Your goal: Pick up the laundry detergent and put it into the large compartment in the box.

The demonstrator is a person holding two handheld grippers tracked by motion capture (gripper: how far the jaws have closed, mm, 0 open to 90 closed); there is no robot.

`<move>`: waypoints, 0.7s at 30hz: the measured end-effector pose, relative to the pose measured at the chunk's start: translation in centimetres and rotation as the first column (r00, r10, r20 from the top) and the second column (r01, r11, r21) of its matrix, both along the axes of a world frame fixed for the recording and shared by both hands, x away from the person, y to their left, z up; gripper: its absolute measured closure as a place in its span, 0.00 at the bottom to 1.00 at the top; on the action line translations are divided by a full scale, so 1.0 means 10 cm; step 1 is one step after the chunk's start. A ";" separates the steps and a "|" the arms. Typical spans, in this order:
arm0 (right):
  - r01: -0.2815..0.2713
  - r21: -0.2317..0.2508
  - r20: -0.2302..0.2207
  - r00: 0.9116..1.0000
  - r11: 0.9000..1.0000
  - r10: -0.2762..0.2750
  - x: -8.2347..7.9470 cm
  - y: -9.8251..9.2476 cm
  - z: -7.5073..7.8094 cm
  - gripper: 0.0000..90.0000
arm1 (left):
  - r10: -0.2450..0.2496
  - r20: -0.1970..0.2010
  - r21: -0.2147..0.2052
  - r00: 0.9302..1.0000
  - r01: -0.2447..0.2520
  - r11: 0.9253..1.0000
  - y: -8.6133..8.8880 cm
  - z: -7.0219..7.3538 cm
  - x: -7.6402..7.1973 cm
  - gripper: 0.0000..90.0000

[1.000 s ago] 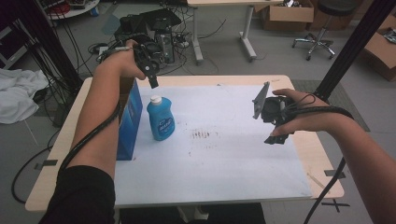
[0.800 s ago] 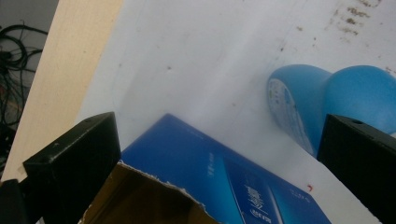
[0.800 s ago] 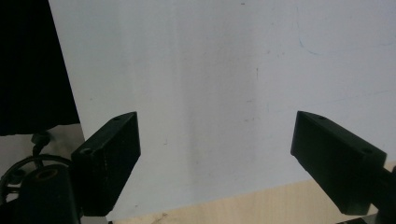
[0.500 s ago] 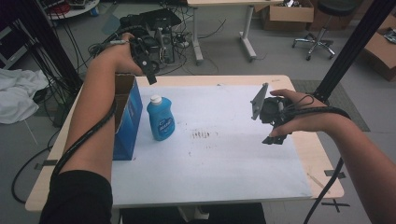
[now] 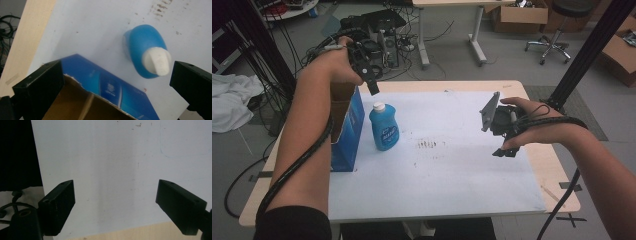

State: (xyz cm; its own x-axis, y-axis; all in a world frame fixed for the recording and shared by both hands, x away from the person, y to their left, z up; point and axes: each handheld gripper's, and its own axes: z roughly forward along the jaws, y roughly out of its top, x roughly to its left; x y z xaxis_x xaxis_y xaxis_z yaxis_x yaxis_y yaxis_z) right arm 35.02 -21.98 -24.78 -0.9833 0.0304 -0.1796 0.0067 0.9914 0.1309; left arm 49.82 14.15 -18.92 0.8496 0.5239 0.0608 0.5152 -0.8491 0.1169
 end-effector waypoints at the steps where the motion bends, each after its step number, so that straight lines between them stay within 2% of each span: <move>1: -0.004 -0.002 0.001 1.000 1.000 0.004 -0.01 0.00 0.00 0.18 | 0.002 0.001 0.002 1.000 -0.002 1.000 -0.01 0.00 -0.03 0.00; 9: -0.021 0.003 0.008 1.000 1.000 0.021 -0.04 0.01 0.00 0.18 | -0.001 -0.020 0.000 1.000 0.001 1.000 -0.07 -0.03 -0.16 0.00; 21: -0.041 0.004 0.007 0.999 0.999 0.041 -0.04 0.06 -0.04 0.18 | 0.004 -0.046 -0.009 0.999 -0.004 1.000 -0.15 -0.19 -0.26 0.00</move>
